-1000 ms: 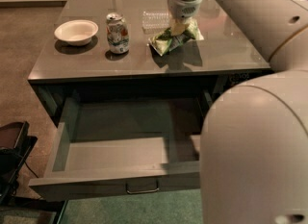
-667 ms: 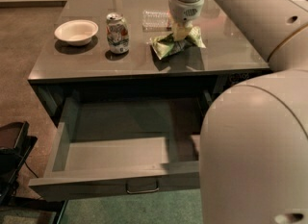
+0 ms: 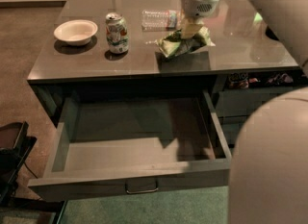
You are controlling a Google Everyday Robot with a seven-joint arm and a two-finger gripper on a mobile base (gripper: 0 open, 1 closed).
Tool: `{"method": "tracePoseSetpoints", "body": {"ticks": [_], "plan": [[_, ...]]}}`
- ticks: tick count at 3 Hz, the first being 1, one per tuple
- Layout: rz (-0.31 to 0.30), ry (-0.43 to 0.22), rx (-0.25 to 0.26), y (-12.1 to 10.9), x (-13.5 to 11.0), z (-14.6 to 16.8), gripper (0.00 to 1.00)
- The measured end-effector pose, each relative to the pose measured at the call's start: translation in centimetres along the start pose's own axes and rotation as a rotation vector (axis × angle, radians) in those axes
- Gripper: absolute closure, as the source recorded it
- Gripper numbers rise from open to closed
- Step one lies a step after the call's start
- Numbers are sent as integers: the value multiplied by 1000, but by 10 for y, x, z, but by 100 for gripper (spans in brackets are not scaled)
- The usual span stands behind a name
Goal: Place green jalapeno chip bag into top drawer
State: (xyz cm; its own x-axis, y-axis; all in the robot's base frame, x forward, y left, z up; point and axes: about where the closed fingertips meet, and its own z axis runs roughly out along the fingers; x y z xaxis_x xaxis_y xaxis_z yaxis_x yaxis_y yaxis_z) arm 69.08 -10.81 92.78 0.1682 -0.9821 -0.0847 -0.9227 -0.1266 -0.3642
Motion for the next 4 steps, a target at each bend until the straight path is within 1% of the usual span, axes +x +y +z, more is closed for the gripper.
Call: {"method": "tracePoseSetpoints", "body": {"ticks": [1, 2, 3, 4], "plan": [[117, -59, 46, 23, 10, -37, 100], [227, -123, 63, 53, 12, -64, 100], [259, -121, 12, 76, 18, -49, 100], [277, -148, -2, 77, 20, -45, 100]]}}
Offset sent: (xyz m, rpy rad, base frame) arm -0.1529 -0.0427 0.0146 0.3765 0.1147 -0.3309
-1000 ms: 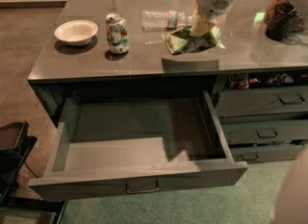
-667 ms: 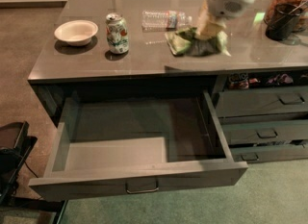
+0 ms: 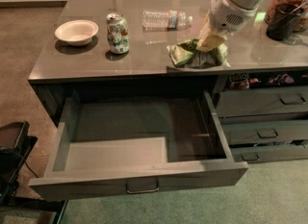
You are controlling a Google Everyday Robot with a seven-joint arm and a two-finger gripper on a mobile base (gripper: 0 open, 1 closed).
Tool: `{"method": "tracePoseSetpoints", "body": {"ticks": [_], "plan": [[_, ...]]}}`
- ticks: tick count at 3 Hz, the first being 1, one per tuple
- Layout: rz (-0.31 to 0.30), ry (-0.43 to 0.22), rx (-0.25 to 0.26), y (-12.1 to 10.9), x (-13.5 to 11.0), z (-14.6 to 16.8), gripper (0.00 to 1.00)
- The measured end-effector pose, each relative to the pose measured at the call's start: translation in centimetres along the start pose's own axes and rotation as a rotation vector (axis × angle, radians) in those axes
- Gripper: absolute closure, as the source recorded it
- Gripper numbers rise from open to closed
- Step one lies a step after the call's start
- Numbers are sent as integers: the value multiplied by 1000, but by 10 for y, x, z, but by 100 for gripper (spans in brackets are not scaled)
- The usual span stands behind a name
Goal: Place green jalapeno chip bag into top drawer
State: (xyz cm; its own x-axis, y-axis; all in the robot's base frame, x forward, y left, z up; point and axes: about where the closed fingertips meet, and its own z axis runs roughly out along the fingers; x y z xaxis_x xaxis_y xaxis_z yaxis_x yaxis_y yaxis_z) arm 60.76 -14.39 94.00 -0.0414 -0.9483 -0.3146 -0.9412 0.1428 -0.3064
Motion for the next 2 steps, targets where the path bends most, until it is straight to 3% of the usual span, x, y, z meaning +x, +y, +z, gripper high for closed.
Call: {"method": "tracePoseSetpoints", "body": {"ticks": [2], "plan": [[180, -178, -125, 57, 7, 17, 100]]}}
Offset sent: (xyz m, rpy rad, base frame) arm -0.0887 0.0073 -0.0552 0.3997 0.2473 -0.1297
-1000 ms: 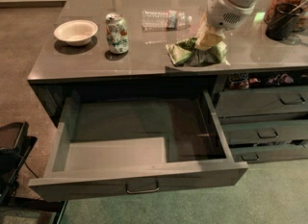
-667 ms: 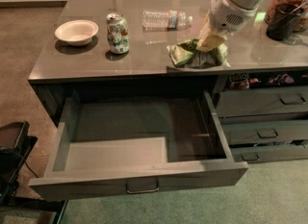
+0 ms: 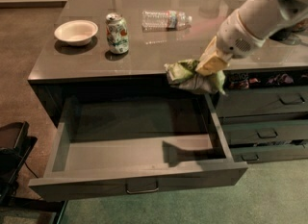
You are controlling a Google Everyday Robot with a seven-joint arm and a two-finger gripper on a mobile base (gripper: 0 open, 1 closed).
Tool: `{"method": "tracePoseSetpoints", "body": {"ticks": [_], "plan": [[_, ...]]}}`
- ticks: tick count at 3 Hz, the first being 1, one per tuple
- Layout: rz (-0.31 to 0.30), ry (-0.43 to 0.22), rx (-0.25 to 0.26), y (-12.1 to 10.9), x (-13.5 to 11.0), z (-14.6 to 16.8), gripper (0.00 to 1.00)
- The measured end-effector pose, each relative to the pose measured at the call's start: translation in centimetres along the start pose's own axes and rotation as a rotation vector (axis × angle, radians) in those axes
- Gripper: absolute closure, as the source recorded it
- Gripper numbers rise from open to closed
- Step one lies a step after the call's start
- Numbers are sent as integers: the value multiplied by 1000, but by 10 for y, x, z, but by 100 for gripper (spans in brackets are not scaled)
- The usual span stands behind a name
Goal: Place green jalapeno chip bag into top drawer
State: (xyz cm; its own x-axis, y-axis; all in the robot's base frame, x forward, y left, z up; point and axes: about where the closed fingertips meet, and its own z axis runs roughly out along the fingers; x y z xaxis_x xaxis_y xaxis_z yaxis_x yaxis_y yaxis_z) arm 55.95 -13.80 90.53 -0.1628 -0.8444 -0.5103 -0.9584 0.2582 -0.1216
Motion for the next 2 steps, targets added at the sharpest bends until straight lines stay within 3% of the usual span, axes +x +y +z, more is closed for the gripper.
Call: {"method": "tracePoseSetpoints", "body": {"ticks": [1, 2], "plan": [[89, -73, -56, 27, 11, 12, 100], [126, -129, -90, 48, 20, 37, 100]]}}
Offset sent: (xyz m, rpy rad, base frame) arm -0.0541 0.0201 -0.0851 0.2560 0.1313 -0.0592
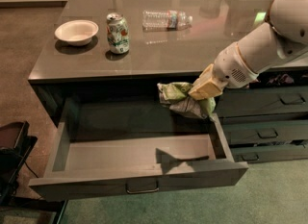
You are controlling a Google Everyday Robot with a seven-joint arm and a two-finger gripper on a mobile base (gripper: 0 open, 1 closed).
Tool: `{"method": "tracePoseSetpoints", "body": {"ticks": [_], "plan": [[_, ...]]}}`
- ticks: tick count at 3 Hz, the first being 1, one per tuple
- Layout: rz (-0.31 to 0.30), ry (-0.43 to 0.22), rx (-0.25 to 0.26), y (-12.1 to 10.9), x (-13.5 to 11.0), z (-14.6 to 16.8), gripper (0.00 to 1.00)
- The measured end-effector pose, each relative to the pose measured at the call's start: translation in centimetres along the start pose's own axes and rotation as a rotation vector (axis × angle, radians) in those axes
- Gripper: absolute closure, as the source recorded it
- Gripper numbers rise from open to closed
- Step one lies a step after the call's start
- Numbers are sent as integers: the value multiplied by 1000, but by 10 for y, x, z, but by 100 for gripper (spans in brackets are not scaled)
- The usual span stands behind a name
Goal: Place green jalapeno chip bag into top drawer
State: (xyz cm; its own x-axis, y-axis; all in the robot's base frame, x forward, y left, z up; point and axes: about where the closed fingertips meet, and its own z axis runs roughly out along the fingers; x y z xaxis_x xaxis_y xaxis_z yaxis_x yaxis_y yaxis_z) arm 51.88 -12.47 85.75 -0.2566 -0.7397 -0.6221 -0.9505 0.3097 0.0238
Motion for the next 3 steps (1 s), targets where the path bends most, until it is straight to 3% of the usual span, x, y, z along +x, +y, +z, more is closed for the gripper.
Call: {"method": "tracePoseSetpoints", "body": {"ticks": [1, 3], "plan": [[0, 0, 0, 0, 0, 0, 100], [-68, 5, 55, -3, -2, 56, 100]]}}
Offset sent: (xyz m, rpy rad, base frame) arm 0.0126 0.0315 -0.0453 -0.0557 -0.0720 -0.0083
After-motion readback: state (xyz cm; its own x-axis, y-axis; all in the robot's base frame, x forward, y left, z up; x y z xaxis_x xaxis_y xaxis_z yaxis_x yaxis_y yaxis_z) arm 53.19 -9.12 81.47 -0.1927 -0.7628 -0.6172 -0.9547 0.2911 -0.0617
